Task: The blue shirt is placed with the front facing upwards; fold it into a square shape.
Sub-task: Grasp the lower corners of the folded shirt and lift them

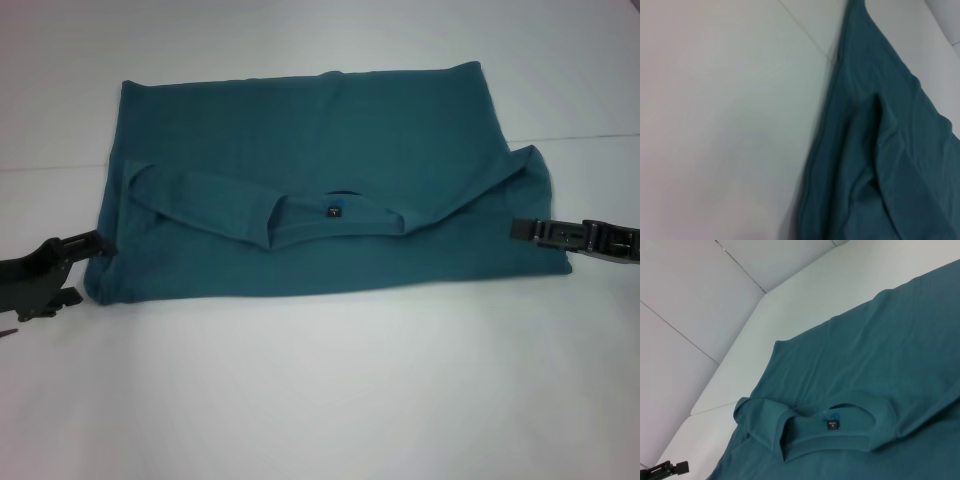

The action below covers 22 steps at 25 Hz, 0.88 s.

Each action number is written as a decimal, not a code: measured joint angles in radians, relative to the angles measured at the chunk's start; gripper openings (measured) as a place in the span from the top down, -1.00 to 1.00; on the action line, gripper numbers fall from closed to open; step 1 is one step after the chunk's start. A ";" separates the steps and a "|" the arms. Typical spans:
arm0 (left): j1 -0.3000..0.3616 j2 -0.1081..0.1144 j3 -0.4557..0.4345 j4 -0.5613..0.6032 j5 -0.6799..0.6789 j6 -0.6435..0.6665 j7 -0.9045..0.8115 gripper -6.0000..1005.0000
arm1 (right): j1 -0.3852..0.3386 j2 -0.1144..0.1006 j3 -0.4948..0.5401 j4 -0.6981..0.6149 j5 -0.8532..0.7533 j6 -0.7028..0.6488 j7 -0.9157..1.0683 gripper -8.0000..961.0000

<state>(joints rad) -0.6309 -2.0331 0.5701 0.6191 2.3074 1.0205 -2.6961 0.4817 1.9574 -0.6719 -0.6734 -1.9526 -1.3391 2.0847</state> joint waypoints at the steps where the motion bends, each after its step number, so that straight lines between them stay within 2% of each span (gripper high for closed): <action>1: 0.002 0.000 0.000 0.000 0.000 0.000 0.000 -0.87 | 0.000 0.000 0.000 0.000 0.000 0.000 0.000 -0.66; 22: -0.038 0.006 0.025 -0.053 0.026 -0.048 -0.017 -0.82 | -0.001 0.000 0.000 0.000 -0.003 0.006 0.000 -0.66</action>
<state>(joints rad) -0.6689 -2.0272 0.5953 0.5661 2.3337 0.9728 -2.7133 0.4811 1.9573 -0.6719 -0.6734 -1.9552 -1.3329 2.0847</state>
